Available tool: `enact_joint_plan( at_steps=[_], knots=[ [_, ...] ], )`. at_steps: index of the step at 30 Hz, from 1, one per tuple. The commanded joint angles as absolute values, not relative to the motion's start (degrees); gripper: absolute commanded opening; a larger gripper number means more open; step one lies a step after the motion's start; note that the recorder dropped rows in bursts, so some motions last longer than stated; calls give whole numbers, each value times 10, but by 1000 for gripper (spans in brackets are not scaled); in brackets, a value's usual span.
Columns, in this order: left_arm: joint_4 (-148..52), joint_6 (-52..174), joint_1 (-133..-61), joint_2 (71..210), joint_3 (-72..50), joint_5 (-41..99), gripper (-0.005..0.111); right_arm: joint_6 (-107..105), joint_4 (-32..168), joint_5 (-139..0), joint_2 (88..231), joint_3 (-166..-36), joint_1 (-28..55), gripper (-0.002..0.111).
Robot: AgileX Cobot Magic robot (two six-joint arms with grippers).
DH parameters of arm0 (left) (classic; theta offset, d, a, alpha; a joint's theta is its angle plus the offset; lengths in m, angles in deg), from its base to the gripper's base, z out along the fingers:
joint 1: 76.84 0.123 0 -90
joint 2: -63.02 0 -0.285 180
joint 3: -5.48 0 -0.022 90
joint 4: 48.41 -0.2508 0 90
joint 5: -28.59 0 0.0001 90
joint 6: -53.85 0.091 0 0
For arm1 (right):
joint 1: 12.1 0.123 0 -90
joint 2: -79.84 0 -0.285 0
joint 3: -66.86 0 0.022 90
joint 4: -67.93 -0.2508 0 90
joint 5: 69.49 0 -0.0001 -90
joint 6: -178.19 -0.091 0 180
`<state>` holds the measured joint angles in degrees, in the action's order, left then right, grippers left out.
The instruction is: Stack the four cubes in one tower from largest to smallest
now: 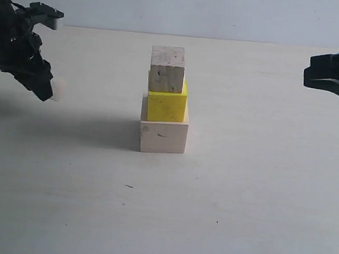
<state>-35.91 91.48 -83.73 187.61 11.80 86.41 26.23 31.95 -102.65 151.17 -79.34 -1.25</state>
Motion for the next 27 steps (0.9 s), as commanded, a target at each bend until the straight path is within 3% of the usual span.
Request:
enact_joint_plan(
  at_steps=[1, 12, 27],
  knots=[
    [-383, 756, -836, 1874, 116, 886, 0, 267, 319, -1025, 1509, -791, -14, 0],
    [-423, 516, -836, 1884, 116, 967, 0, 267, 319, -1025, 1509, -791, -14, 0],
    [-435, 474, -836, 1940, 116, 986, 0, 267, 315, -1030, 1509, -791, -14, 0]
  ],
)
